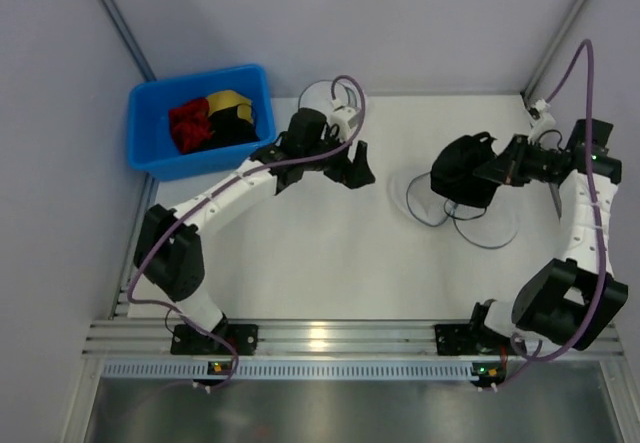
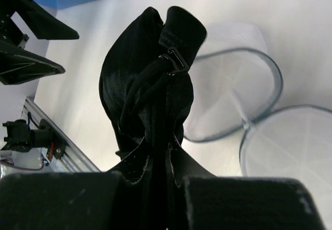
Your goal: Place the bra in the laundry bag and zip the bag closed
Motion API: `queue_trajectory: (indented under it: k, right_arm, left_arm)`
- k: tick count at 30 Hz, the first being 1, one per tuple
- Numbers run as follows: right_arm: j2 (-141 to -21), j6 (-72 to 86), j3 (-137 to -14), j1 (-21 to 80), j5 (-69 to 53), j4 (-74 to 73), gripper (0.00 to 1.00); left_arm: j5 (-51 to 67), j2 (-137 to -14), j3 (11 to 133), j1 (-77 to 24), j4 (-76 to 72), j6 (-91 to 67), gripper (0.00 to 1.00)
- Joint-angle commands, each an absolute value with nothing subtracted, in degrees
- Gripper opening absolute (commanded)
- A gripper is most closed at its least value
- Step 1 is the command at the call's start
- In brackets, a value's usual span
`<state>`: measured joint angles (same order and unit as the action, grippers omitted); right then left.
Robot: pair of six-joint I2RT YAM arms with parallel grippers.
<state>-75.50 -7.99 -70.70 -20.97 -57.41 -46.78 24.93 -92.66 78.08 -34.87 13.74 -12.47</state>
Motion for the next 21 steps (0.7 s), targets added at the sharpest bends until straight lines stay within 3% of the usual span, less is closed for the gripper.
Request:
queue_trajectory:
  k: [1, 8, 21]
  right_arm:
    - [-76.2, -27.6, -75.7, -27.1, -59.9, -67.8, 0.00]
    - [-82.2, -43.4, -75.6, -31.2, -56.9, -81.3, 0.00]
    - [-86.4, -42.9, -74.0, -30.4, -53.3, -79.6, 0.00]
  left_arm:
    - [22.4, -97.3, 82.3, -39.0, 12.2, -11.5, 0.79]
    - [22.1, -110.0, 92.6, -42.8, 12.6, -12.1, 0.68]
    - [27.3, -124.4, 106.5, -44.4, 12.1, -14.1, 0.63]
